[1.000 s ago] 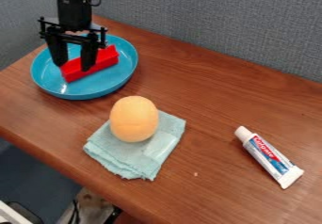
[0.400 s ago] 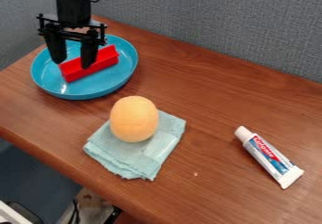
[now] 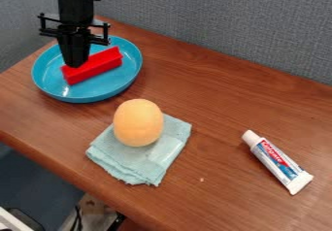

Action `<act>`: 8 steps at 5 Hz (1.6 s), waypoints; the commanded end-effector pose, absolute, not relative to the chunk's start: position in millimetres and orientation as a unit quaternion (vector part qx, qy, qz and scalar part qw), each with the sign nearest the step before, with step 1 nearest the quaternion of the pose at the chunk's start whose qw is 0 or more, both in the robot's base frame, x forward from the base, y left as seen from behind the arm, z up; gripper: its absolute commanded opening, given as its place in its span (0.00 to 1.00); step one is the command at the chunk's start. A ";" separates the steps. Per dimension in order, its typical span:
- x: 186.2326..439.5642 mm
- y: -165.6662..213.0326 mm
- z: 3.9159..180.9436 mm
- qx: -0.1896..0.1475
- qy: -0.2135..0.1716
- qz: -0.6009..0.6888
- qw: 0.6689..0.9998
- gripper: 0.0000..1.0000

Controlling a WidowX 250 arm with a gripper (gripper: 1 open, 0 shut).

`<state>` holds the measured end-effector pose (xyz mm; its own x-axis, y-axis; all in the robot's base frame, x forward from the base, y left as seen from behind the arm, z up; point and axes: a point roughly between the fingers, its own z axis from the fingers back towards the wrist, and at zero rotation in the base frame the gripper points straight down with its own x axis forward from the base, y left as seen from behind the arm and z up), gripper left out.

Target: Put the red object on the blue plate

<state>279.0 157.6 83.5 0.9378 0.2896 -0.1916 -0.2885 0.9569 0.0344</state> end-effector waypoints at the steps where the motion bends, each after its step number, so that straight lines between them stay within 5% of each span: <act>1: 282.2 165.9 116.2 0.020 0.047 0.157 0.986 1.00; 2: 281.9 166.2 117.2 0.020 0.047 0.158 0.986 1.00; 3: 282.0 166.5 117.9 0.020 0.046 0.160 0.986 0.00; 4: 282.5 167.5 117.6 0.019 0.048 0.159 0.986 1.00; 6: 283.2 167.6 129.9 0.015 0.035 0.154 0.987 1.00; 8: 280.3 161.3 170.1 0.005 -0.018 0.144 0.989 1.00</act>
<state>281.2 155.4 144.5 0.9623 0.2676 -0.0492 -0.2684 0.9632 -0.0117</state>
